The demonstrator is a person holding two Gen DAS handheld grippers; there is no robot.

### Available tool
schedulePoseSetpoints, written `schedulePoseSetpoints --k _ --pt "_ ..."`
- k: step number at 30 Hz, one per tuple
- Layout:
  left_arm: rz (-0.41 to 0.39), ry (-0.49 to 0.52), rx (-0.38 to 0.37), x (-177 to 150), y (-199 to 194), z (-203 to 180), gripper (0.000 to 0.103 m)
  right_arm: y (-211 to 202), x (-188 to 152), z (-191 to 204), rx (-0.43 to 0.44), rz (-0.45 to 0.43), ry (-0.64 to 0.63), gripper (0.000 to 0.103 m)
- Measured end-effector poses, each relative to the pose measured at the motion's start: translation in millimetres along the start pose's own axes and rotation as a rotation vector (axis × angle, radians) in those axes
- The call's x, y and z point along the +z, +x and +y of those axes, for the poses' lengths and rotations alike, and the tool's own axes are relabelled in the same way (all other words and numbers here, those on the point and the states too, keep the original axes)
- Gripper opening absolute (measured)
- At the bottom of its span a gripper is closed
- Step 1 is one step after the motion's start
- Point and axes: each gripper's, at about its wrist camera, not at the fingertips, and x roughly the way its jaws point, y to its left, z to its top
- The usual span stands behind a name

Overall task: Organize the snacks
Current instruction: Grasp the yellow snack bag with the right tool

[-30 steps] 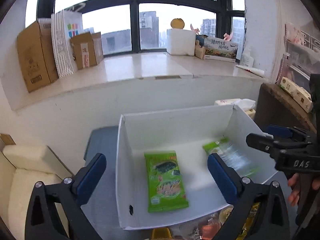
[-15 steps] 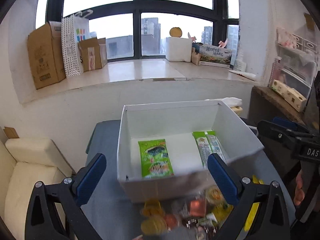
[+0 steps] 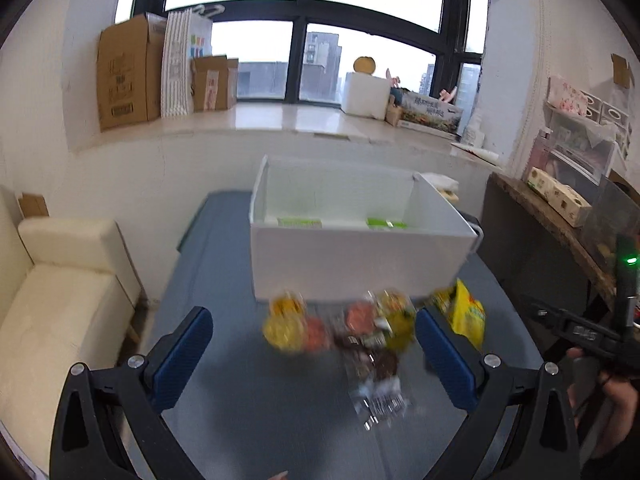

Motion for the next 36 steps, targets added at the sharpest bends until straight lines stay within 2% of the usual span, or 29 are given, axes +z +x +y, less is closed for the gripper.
schedulePoseSetpoints --k 3,9,14,17,19,21,25,29,36 --pt "0.028 -0.004 -0.016 -14.8 0.4 -2.0 0.103 13.5 -12.4 -4.4 0.004 0.036 0.034 0.103" --pt "0.055 -0.012 -0.032 -28.8 -0.4 -0.4 0.103 48.3 -21.4 7.8 0.053 0.094 0.005 0.103" --pt "0.067 -0.024 -0.032 -31.8 1.8 6.5 0.103 76.3 -17.1 4.1 0.025 0.125 0.012 0.103" --pt "0.082 -0.040 -0.031 -33.1 6.8 10.7 0.103 91.7 -16.5 1.6 0.048 0.162 0.036 0.103" --pt "0.088 -0.042 -0.029 -34.1 9.8 11.1 0.103 101.8 -18.4 -2.0 0.092 0.192 0.069 0.101" --pt "0.097 -0.035 -0.027 -36.0 13.5 10.2 0.103 98.7 -19.4 -2.3 0.122 0.172 0.063 0.089" --pt "0.124 -0.026 -0.034 -41.7 24.9 3.7 0.103 90.7 -21.8 -6.5 0.142 0.182 0.079 0.081" --pt "0.161 -0.009 -0.071 -49.7 39.0 -10.7 0.103 67.0 -22.6 -13.8 0.160 0.138 0.077 0.081" --pt "0.231 0.001 -0.071 -61.1 80.8 -51.3 0.103 11.1 -21.2 -29.7 0.171 0.044 0.053 0.081"
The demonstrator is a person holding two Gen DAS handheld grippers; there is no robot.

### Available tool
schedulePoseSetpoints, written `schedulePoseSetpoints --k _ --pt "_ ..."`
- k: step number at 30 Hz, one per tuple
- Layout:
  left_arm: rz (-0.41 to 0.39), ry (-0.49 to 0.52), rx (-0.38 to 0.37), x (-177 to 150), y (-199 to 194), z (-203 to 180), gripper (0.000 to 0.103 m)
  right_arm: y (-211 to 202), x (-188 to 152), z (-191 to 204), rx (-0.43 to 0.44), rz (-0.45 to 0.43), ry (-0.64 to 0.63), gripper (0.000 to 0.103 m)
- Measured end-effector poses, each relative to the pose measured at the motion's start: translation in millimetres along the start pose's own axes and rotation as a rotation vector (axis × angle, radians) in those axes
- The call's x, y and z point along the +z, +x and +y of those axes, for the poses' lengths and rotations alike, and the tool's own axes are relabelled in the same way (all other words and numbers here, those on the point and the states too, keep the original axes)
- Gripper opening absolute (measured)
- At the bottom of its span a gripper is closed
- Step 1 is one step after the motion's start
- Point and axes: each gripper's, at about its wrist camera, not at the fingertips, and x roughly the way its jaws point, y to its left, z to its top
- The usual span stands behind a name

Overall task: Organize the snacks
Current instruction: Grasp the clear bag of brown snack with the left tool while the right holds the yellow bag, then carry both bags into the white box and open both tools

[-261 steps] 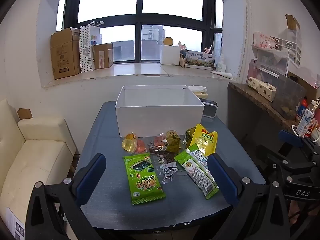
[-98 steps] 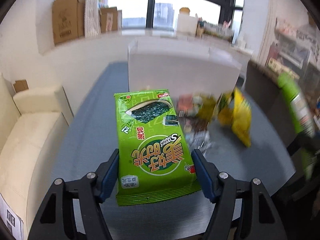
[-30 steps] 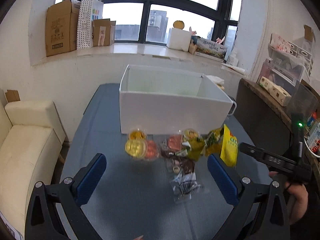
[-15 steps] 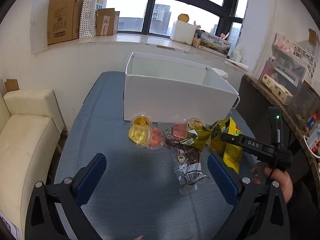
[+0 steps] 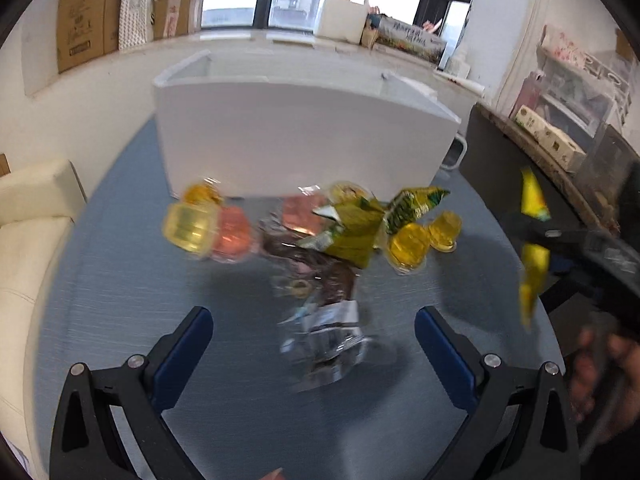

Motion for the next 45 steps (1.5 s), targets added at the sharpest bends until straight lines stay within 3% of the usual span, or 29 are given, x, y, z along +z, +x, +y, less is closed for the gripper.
schedulePoseSetpoints --k 6,9,13,14,15,16,28,36,39,42,45 --pt "0.070 0.024 0.105 11.0 54.0 -23.5 0.103 -20.8 0.8 -2.1 0.005 -0.032 -0.031 0.081" --pt "0.102 0.033 0.197 16.1 76.0 -28.2 0.103 -22.7 -0.8 -6.6 0.020 -0.031 -0.019 0.081" --pt "0.085 0.025 0.214 23.6 79.1 -26.5 0.102 -23.2 -0.4 -9.2 0.034 -0.029 -0.014 0.081" --pt "0.082 0.028 0.214 24.4 76.6 -26.2 0.094 -22.7 0.0 -9.7 0.037 -0.029 -0.013 0.081" --pt "0.074 0.028 0.211 25.4 73.4 -25.0 0.080 -23.0 -0.1 -9.7 0.039 -0.030 -0.011 0.081" --pt "0.073 0.031 0.211 26.5 70.1 -23.2 0.077 -22.7 0.1 -10.0 0.042 -0.031 -0.010 0.081" --pt "0.077 -0.018 0.012 4.6 12.2 1.0 0.075 -18.1 -4.7 11.2 0.072 -0.017 -0.056 0.081" --pt "-0.039 0.032 -0.030 1.2 -47.2 -2.8 0.075 -22.7 -1.3 30.2 0.079 -0.030 -0.094 0.081" --pt "-0.049 0.048 -0.074 10.6 -43.4 -12.0 0.075 -20.8 1.7 38.9 0.084 -0.029 -0.113 0.081" --pt "0.008 0.040 -0.094 15.8 -28.9 -3.5 0.075 -17.9 2.5 46.5 0.088 -0.025 -0.129 0.081" --pt "0.030 0.011 -0.171 14.8 -24.1 -2.6 0.075 -18.8 1.2 52.0 0.090 -0.027 -0.146 0.081"
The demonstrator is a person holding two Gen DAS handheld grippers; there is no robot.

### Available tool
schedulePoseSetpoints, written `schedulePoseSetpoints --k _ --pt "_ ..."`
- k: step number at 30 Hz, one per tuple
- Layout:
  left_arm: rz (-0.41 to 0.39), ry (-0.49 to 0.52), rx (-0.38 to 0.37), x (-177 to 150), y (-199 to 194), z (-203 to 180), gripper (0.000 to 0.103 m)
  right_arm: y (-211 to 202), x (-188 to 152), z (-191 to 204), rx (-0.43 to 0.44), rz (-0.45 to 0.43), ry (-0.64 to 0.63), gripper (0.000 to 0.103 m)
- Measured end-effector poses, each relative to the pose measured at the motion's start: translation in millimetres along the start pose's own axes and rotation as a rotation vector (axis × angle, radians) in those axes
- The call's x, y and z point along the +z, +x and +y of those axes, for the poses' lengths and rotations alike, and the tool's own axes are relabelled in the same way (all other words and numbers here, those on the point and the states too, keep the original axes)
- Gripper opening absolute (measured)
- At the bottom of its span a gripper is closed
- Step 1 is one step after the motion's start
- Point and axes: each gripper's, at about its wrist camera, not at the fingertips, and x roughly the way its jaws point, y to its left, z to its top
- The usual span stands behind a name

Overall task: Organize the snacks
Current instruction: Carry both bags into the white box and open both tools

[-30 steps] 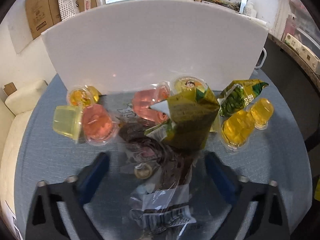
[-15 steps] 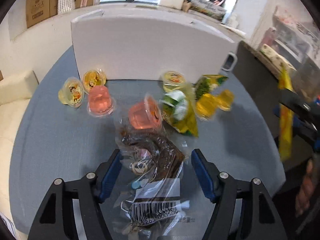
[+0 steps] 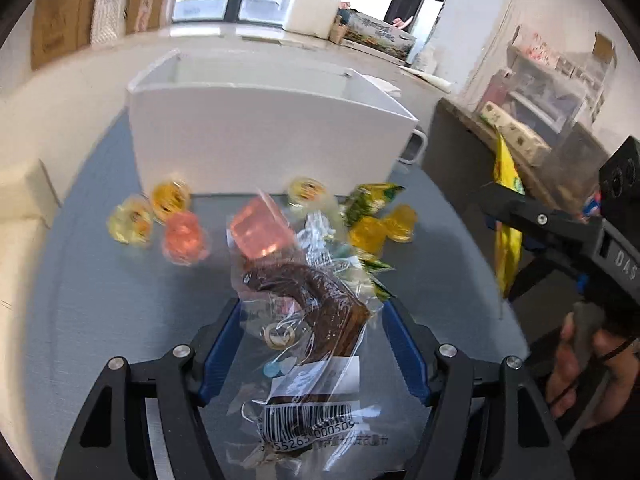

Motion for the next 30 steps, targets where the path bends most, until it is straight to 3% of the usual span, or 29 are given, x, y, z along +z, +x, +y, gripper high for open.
schedulePoseSetpoints --k 4,7,9,20,30 --pt "0.025 -0.087 -0.140 2.3 8.4 4.7 0.075 -0.2 3.0 -3.7 -0.010 0.000 0.009 0.081" --pt "0.014 -0.021 -0.062 3.6 12.8 -3.9 0.075 -1.6 4.4 -5.3 -0.015 -0.004 0.008 0.081" --pt "0.019 -0.030 -0.088 1.6 13.3 -4.2 0.075 -2.3 4.1 -6.6 -0.017 -0.004 0.010 0.081" --pt "-0.075 0.034 0.008 8.9 -8.4 -9.8 0.075 3.9 9.3 -1.7 -0.004 0.002 0.001 0.081" --pt "-0.233 0.130 0.154 90.1 -34.9 0.6 0.076 29.2 73.5 31.1 0.013 -0.050 -0.103 0.081"
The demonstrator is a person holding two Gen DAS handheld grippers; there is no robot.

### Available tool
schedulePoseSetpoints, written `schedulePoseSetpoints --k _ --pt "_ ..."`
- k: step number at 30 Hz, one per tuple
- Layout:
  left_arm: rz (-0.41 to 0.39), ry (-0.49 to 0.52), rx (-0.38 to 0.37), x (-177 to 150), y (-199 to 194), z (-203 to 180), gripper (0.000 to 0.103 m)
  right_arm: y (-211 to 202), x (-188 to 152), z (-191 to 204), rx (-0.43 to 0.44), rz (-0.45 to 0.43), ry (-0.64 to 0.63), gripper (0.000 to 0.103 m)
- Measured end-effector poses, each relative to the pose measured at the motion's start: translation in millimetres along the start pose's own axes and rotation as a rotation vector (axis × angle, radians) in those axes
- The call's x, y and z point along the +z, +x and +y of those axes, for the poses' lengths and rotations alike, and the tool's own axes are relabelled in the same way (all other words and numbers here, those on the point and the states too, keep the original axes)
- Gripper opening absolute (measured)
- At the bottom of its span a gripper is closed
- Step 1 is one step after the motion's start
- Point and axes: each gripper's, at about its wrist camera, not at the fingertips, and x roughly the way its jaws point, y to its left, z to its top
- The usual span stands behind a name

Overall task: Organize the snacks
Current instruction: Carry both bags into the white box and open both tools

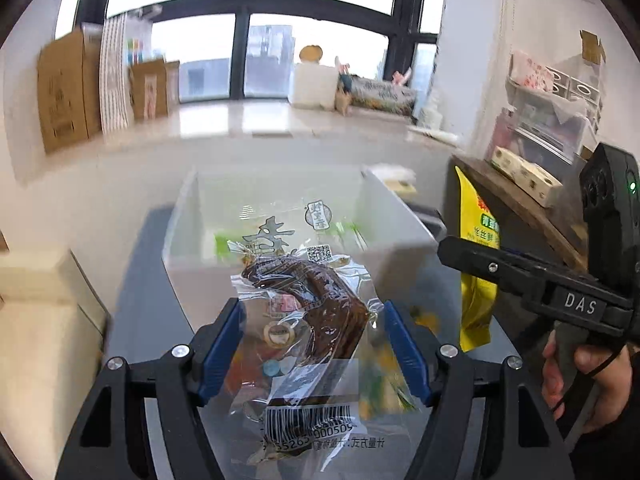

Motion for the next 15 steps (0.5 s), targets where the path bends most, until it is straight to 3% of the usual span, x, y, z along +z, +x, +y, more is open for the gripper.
schedulePoseSetpoints --k 6,11,13,14,15 --pt "-0.038 0.033 0.069 62.9 35.0 24.4 0.076 36.7 63.1 5.2 -0.022 -0.031 -0.041 0.081" --pt "-0.019 0.015 0.084 91.6 71.9 51.1 0.078 72.4 94.3 2.0 -0.034 0.003 -0.034 0.081" --pt "0.008 0.026 0.088 95.3 86.6 55.6 0.084 84.3 100.2 2.3 -0.048 0.016 -0.046 0.090" --pt "0.020 0.025 0.103 95.7 92.3 56.8 0.097 90.1 102.2 1.7 -0.054 0.033 -0.048 0.090" --pt "0.027 0.013 0.121 94.1 97.0 60.1 0.103 95.3 103.5 0.7 -0.057 0.042 -0.051 0.092"
